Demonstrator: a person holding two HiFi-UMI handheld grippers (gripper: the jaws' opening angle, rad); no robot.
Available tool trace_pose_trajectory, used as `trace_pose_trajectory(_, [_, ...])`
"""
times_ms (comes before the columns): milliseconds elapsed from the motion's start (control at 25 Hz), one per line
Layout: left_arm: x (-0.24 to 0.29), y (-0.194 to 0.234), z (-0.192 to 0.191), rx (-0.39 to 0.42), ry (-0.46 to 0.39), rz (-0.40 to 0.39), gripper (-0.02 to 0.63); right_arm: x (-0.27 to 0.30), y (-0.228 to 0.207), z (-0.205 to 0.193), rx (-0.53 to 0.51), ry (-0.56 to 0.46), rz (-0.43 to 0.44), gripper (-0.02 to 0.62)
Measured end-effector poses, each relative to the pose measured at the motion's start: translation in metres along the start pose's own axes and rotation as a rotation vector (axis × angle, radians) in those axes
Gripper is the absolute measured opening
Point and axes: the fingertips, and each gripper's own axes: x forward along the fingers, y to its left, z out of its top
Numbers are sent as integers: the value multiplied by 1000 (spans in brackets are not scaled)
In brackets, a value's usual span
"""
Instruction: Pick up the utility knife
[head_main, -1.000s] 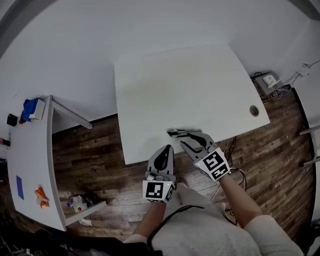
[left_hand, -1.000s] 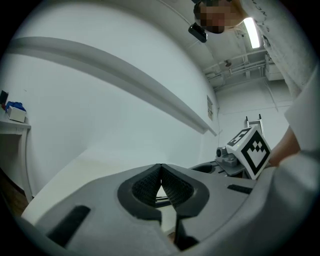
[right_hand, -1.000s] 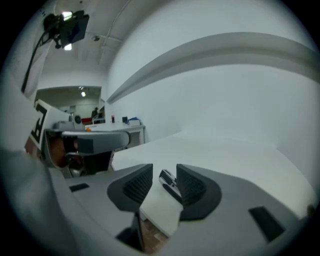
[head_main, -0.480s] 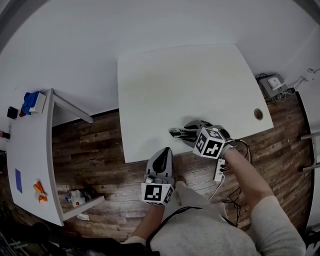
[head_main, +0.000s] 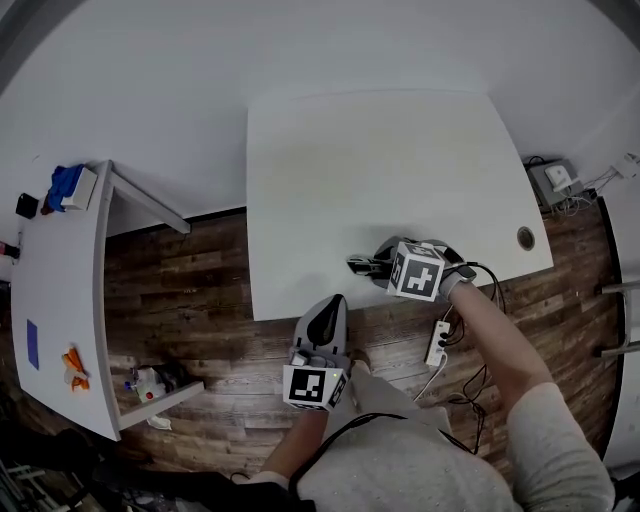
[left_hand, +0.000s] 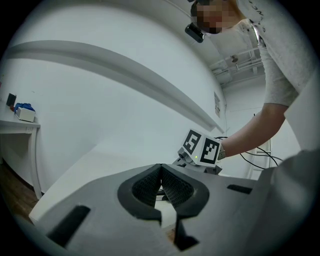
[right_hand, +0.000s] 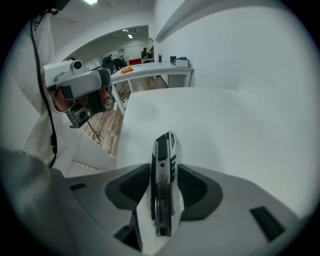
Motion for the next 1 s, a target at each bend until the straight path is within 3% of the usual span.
trace_pose_trajectory(440, [4,7,-1,-7,7,3,8,4,-2,1,41,69,58,140])
trace_pose_trajectory(760, [4,15,0,1,4,18,8,1,-5,-5,152,-40,-18,137])
trace_pose_trajectory(1000, [4,20,4,3,-1,25,8,-13,-10,-11,312,-155,-62,137])
